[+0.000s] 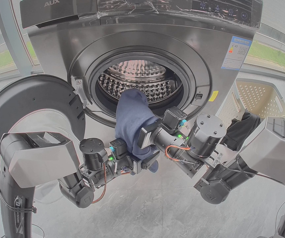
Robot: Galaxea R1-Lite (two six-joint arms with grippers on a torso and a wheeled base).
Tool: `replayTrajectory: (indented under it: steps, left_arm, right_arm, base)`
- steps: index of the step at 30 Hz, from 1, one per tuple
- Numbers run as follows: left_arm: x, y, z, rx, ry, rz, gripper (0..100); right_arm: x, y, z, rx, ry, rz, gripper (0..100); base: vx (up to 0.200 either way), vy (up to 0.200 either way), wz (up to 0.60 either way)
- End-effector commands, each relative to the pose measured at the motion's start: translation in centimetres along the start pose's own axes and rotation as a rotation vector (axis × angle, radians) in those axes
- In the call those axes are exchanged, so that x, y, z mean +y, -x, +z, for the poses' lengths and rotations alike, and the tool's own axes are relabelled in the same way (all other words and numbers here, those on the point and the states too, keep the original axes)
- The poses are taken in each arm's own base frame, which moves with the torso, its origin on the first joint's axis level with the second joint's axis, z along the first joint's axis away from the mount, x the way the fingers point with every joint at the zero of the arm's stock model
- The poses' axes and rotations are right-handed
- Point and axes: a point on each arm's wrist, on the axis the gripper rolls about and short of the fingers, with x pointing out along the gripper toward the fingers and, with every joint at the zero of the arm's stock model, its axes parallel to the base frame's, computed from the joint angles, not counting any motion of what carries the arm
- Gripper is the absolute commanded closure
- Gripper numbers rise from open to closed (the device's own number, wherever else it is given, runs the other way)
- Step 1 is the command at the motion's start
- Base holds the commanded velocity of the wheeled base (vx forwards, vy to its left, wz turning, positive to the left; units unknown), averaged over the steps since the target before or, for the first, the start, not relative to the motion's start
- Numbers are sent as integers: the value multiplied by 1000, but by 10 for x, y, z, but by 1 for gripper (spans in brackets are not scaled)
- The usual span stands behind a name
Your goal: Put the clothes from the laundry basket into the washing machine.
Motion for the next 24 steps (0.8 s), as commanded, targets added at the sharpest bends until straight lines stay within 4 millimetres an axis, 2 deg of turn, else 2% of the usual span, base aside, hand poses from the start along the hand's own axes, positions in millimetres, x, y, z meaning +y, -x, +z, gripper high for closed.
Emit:
replayTrajectory:
  steps: [1,10,11,18,21,24]
  left_arm:
    - [3,-6,-8,3,6,13,0]
    - [18,-25,-5,-67,37,159,0]
    - [19,-26,-5,-70,38,165,100]
    - [31,-26,1,-101,42,209,100]
    - [44,-21,16,-146,55,273,100]
    - [45,-16,30,-179,90,276,100]
  right_arm:
    - [5,1,0,1,-6,2,100]
    - [6,3,3,-1,-18,1,100]
    - [6,4,2,1,-20,1,100]
    - [-5,8,15,-18,-17,-37,100]
    - [-34,18,23,-12,2,-110,100]
    - [-49,25,18,20,12,-150,100]
  base:
    - [0,0,0]
    - [0,0,0]
    - [0,0,0]
    - [0,0,0]
    - [0,0,0]
    - [0,0,0]
